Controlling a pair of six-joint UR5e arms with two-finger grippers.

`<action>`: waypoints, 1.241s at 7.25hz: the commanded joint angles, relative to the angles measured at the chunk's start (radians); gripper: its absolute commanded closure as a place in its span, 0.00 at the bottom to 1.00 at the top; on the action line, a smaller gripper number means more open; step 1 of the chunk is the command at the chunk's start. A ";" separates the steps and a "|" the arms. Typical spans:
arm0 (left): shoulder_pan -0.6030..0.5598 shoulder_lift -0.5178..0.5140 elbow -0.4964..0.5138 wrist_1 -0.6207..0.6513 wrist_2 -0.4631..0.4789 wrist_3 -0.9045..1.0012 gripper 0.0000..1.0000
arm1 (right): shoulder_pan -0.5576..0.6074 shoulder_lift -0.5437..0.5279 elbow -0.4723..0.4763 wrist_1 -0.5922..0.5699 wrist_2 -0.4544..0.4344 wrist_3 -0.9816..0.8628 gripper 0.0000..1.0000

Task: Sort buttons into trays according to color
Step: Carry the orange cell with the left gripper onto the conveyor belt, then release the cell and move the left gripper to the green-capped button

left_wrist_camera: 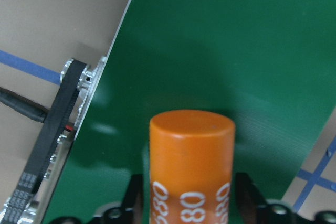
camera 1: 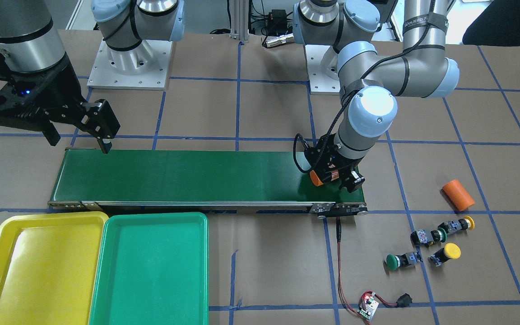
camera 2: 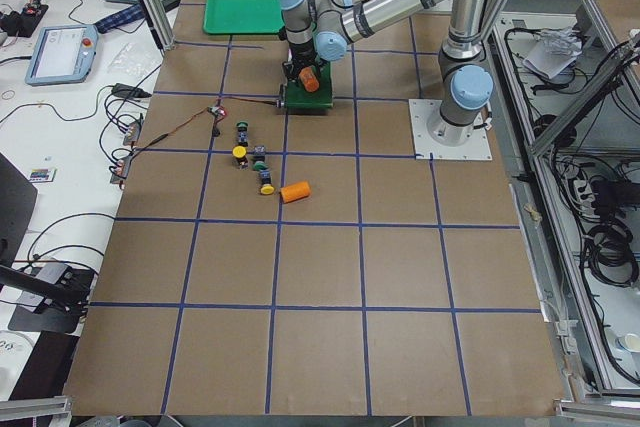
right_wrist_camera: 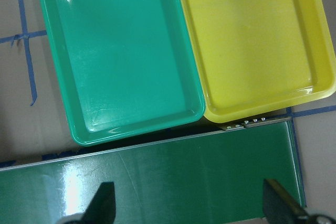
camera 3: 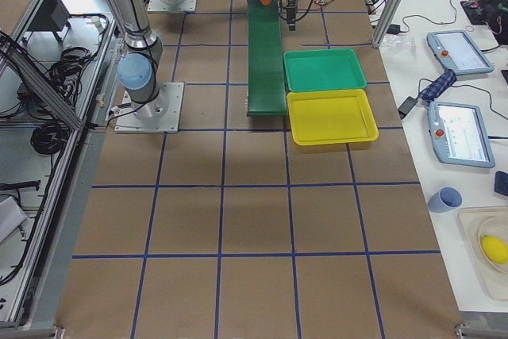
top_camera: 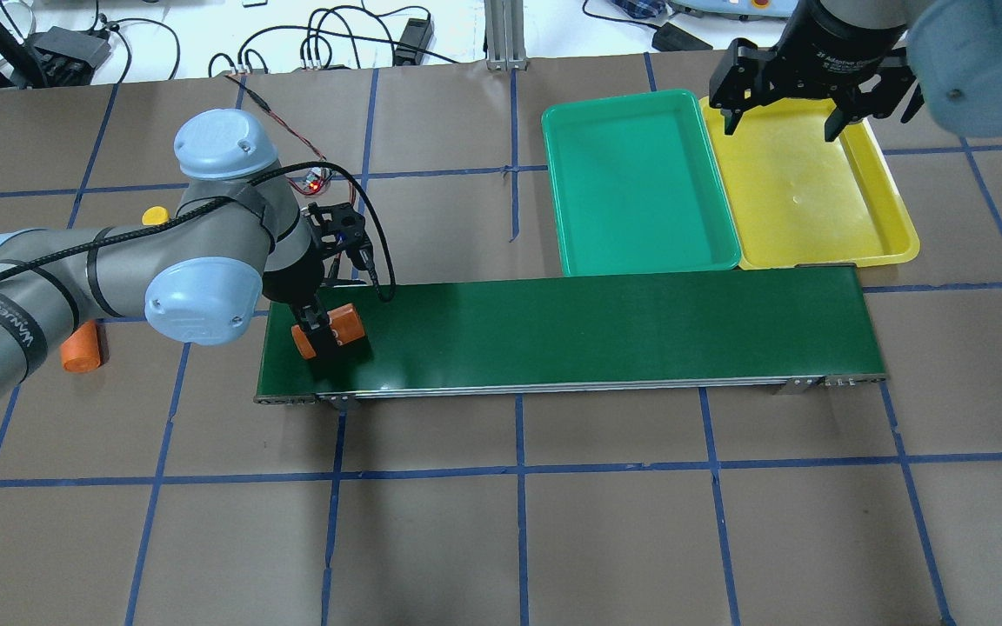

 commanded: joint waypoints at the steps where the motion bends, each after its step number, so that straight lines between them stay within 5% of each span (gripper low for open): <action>1: 0.030 -0.018 0.172 -0.154 -0.005 -0.030 0.00 | 0.002 -0.023 -0.011 0.003 0.004 0.002 0.00; 4: 0.116 -0.216 0.464 -0.257 0.002 0.130 0.00 | -0.001 -0.046 -0.016 0.001 0.004 0.001 0.00; 6: 0.234 -0.299 0.488 -0.226 -0.010 0.290 0.02 | 0.000 -0.049 -0.013 0.003 0.005 0.007 0.00; 7: 0.254 -0.334 0.462 -0.100 -0.017 0.406 0.00 | 0.000 -0.053 -0.014 0.003 0.005 0.008 0.00; 9: 0.261 -0.371 0.442 -0.057 -0.017 0.410 0.00 | 0.000 -0.066 -0.014 0.006 0.005 -0.002 0.00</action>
